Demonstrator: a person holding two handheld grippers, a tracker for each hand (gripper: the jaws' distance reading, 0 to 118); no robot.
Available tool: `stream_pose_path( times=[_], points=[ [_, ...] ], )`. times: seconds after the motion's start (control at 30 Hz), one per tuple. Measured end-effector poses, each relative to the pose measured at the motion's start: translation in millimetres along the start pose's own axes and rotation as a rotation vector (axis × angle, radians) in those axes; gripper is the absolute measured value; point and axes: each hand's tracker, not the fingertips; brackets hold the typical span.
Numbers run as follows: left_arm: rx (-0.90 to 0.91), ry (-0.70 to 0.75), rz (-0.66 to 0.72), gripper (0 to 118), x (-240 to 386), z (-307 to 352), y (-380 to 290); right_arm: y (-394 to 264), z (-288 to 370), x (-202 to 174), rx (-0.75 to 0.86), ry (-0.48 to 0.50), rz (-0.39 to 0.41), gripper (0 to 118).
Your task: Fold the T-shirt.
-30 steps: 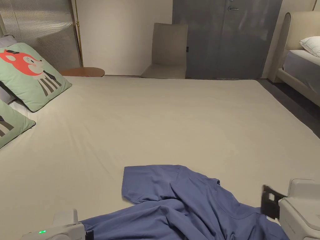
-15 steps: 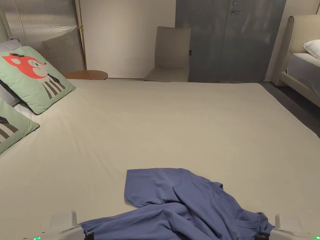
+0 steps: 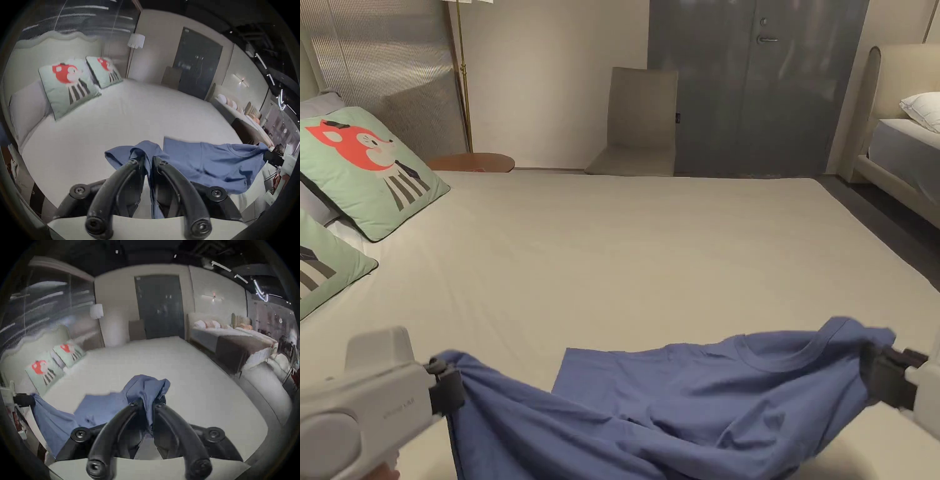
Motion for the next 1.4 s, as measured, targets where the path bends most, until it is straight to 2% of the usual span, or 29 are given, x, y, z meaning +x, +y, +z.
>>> stream_pose_path(
  times=[0.1, 0.4, 0.73, 1.13, 1.4],
  points=[
    [0.079, -0.013, -0.032, 7, 4, 12, 38, 32, 11, -6, 0.086, 0.016, -0.031, 10],
    [0.209, -0.041, -0.081, 7, 23, 14, 155, 119, 7, -10, 0.238, -0.003, -0.03, 10],
    [0.273, -0.103, -0.038, 7, 50, -51, 252, 198, -41, -12, 0.337, -0.022, -0.033, 10],
    [0.371, -0.122, -0.035, 7, 85, -122, 312, 253, -106, -24, 0.434, -0.064, 0.029, 10],
    [0.345, -0.113, -0.027, 7, 85, -156, 292, 239, -142, -23, 0.395, -0.072, 0.061, 10]
  ],
)
